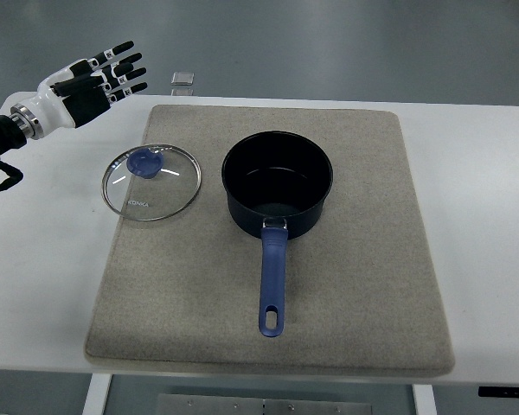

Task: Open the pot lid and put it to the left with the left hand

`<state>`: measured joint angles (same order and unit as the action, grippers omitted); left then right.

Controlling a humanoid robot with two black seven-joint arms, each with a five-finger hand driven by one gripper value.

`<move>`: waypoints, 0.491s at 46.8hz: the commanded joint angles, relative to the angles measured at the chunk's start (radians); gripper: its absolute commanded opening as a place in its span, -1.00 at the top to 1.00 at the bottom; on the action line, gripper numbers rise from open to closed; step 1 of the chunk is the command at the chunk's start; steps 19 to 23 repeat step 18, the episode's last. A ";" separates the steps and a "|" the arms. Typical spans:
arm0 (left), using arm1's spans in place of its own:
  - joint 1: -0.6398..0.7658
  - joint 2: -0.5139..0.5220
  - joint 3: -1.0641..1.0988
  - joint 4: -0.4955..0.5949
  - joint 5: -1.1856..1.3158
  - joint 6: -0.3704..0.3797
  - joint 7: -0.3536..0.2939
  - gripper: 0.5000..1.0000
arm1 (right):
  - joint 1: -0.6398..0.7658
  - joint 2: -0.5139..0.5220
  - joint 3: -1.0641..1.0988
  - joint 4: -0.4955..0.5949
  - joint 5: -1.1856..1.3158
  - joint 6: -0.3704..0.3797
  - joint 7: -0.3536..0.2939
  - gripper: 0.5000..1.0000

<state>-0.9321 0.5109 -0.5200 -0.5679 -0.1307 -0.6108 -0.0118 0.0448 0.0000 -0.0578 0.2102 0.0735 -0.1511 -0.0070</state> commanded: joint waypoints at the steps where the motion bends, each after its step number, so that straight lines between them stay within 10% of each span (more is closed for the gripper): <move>1: -0.001 -0.002 0.000 0.000 0.000 0.000 0.001 -0.97 | 0.001 0.000 -0.002 0.000 -0.001 -0.001 0.001 -0.66; 23: -0.001 -0.003 0.000 0.000 0.000 0.000 0.001 -0.97 | 0.001 0.000 0.001 0.000 -0.001 -0.005 0.001 -0.66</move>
